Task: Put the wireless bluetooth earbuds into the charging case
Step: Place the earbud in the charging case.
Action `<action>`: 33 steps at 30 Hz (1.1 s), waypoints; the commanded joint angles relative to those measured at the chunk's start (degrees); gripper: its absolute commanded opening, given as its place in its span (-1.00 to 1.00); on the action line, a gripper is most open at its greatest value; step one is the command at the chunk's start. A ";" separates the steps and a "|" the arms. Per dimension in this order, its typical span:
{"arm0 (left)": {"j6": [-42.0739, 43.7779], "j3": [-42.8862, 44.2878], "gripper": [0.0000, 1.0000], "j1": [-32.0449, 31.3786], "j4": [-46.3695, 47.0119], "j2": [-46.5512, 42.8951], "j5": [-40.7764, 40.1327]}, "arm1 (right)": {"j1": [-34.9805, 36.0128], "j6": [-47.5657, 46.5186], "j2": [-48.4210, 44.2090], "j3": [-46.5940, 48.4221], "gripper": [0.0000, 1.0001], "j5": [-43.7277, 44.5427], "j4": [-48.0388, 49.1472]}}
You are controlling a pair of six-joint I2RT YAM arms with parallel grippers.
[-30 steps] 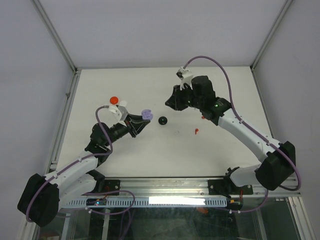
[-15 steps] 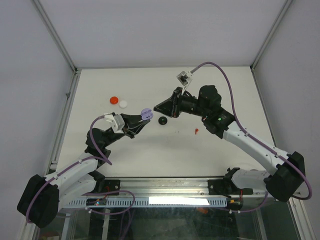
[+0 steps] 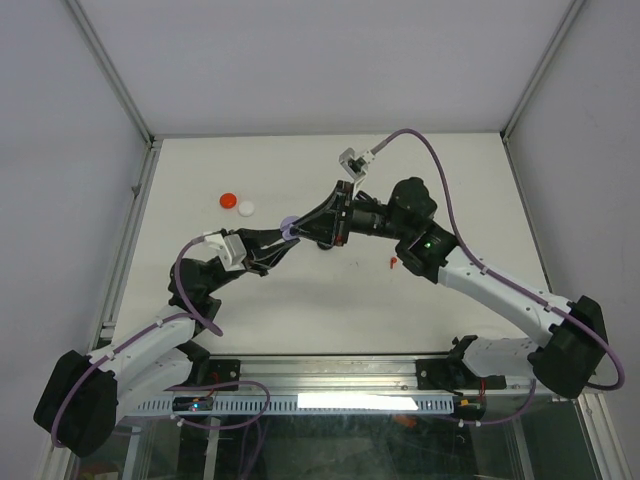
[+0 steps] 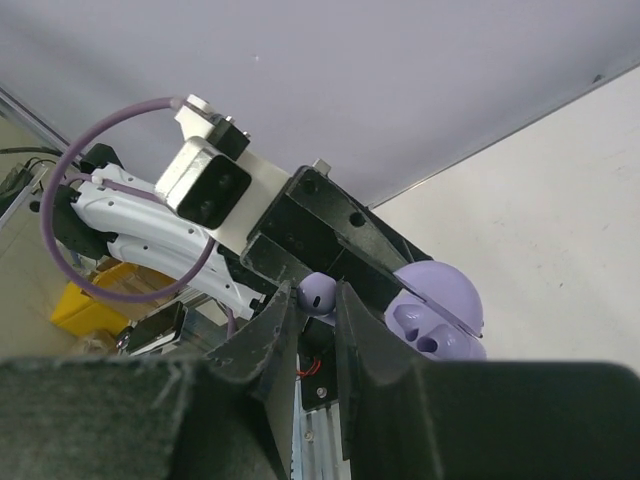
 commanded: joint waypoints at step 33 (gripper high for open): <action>-6.93 -0.16 -1.00 -0.57 13.61 0.49 0.08 | 0.65 2.24 1.68 -2.09 -0.76 5.24 -0.57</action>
